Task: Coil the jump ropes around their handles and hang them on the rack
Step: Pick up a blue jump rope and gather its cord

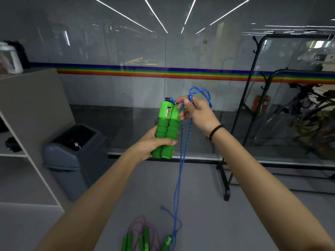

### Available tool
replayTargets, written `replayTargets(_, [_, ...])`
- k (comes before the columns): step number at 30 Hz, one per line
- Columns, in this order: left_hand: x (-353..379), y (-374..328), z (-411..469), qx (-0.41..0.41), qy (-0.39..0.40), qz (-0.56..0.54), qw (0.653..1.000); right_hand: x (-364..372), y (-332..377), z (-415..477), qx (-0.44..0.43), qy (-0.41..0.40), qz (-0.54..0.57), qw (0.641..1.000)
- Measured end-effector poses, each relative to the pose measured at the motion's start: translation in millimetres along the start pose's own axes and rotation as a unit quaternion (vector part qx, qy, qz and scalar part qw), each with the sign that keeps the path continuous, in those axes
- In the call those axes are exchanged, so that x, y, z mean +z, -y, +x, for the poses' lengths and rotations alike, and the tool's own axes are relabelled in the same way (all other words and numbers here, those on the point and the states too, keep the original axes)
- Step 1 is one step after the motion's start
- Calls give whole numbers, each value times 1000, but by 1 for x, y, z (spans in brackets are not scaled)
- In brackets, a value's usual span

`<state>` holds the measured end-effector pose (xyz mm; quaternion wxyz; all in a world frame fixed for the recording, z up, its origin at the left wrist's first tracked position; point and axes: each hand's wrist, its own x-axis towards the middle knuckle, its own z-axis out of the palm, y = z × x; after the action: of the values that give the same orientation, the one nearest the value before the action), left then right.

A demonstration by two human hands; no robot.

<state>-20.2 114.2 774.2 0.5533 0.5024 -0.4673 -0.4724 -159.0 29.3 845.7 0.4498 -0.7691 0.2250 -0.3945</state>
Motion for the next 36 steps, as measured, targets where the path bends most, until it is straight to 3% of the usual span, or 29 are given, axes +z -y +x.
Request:
replayTargets(10, [3,-2,27,18,98,-15,995,-5,5,22,-17,21,136,990])
replayTargets(17, [6,24,37,-30,143,17,989,-6,45,46,-63,-6,346,936])
replayTargets(23, [8,47,35,-56,194,-2,979,-2,86,75,-108,4,398,911])
replayTargets(27, [3,51,35,-47,165,-1,985,-12,95,95,-109,-46,447,887])
replayTargets(29, [-1,44,34,-39,136,-7,990,-24,86,102,-71,-80,438,893])
replayTargets(31, [-4,36,35,-20,115,-16,993,-35,67,103,1,-95,380,920])
replayTargets(34, [-7,23,41,9,88,-37,995,-42,20,89,125,-65,175,974])
replayTargets(36, [-6,16,45,16,70,-45,996,-40,-13,68,209,-43,66,975])
